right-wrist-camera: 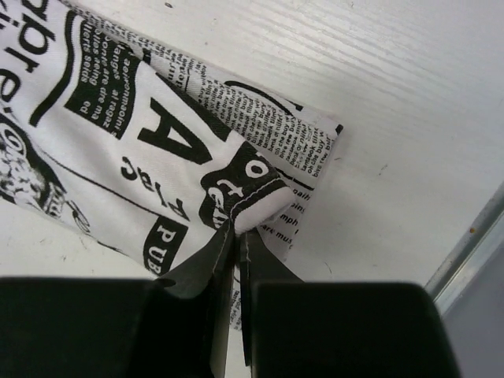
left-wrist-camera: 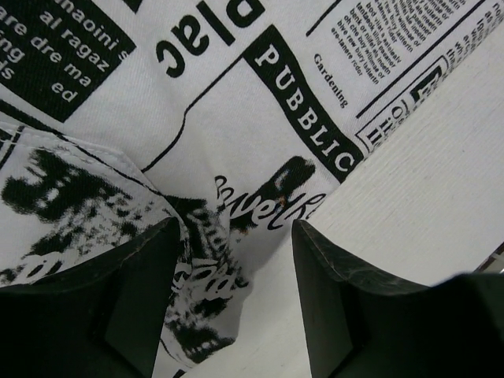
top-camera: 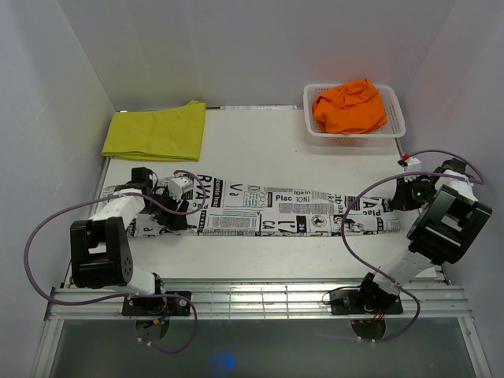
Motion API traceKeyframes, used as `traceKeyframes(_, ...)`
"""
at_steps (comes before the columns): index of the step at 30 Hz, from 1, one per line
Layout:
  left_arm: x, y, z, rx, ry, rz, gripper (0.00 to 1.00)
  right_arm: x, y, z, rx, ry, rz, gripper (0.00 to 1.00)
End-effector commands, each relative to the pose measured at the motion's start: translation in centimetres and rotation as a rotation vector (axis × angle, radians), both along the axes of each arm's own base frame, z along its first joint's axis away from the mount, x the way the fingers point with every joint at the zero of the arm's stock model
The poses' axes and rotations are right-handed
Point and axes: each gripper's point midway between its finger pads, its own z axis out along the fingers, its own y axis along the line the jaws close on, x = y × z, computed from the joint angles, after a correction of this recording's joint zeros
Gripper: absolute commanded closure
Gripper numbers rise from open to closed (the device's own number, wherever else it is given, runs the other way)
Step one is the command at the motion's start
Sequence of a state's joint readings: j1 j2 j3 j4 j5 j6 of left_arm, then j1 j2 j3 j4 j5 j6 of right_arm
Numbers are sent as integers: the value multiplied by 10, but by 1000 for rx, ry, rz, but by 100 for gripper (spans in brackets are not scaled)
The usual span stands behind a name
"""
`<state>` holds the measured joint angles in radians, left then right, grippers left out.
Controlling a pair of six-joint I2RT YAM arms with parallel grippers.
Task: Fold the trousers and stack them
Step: Fold the trousers
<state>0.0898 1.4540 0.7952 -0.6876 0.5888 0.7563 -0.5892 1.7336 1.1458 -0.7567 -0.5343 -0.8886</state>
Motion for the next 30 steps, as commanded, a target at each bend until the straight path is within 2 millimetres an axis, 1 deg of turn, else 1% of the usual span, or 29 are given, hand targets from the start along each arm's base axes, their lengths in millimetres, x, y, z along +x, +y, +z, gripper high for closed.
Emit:
traceKeyframes(1, -2, 2, -3, 9, -30, -9, 32, 4, 5, 25, 13, -160, 44, 92)
traceKeyframes(3, -6, 3, -9, 18, -22, -16, 32, 1, 0, 25, -2, -209, 60, 92)
traceKeyframes(4, -5, 3, -10, 21, -27, -18, 32, -4, 1, 22, -13, -217, 60, 92)
traceKeyframes(5, -6, 3, -11, 23, -25, -20, 32, -7, -3, 19, -35, -216, 59, 92)
traceKeyframes(6, -6, 4, -12, 25, -27, -19, 32, -5, -8, 16, -67, -228, 69, 89)
traceKeyframes(7, -5, 4, -12, 23, -28, -20, 32, -8, -9, 10, -73, -210, 68, 82)
traceKeyframes(8, -5, 3, -13, 21, -23, -19, 32, -11, -12, 4, -91, -187, 64, 72)
traceKeyframes(9, -3, 3, -13, 20, -19, -15, 32, -11, -15, 2, -99, -176, 60, 42)
traceKeyframes(10, -1, 3, -13, 16, -22, -12, 32, -10, -18, -2, -103, -165, 54, 10)
traceKeyframes(12, 2, 2, -13, 6, -17, -8, 32, -3, -32, 2, -149, -161, 18, 10)
traceKeyframes(14, 3, 0, -11, -7, -18, -3, 31, 4, -41, 9, -174, -169, -7, 10)
traceKeyframes(15, 6, -1, -9, -12, -25, -3, 31, 11, -47, 20, -193, -191, -12, 10)
traceKeyframes(16, 5, -2, -7, -17, -27, -3, 32, 13, -49, 30, -210, -214, -14, 10)
traceKeyframes(17, 6, -4, -4, -29, -31, -7, 32, 16, -46, 39, -204, -242, -1, 9)
traceKeyframes(18, 6, -5, -1, -38, -35, -8, 32, 17, -42, 49, -199, -265, 10, 5)
traceKeyframes(19, 5, -7, 5, -47, -38, -19, 32, 17, -37, 62, -198, -293, 22, 3)
traceKeyframes(20, 3, -8, 7, -54, -37, -26, 32, 12, -18, 65, -152, -286, 70, 0)
traceKeyframes(21, 2, -9, 8, -54, -35, -28, 32, 8, -7, 66, -140, -272, 107, 8)
traceKeyframes(22, 0, -7, 9, -46, -23, -25, 32, 2, 5, 66, -128, -251, 138, 10)
traceKeyframes(23, -2, -5, 7, -31, -14, -27, 32, -4, 24, 59, -110, -204, 191, 13)
traceKeyframes(24, -3, 0, 3, 1, -3, -25, 33, -8, 33, 54, -106, -179, 213, 17)
traceKeyframes(25, -5, 4, 1, 21, 6, -25, 34, -16, 43, 42, -92, -139, 234, 18)
traceKeyframes(26, -9, 6, -3, 38, 16, -30, 36, -17, 52, 33, -117, -110, 273, 18)
traceKeyframes(27, -12, 9, -6, 56, 28, -30, 37, -20, 56, 25, -124, -81, 279, 19)
traceKeyframes(28, -15, 17, -11, 104, 47, -20, 37, -22, 59, 14, -126, -48, 289, 19)
traceKeyframes(29, -19, 22, -17, 127, 72, -16, 40, -28, 62, 2, -149, -4, 309, 19)
traceKeyframes(30, -22, 25, -19, 145, 85, -17, 41, -26, 61, -5, -161, 13, 305, 19)
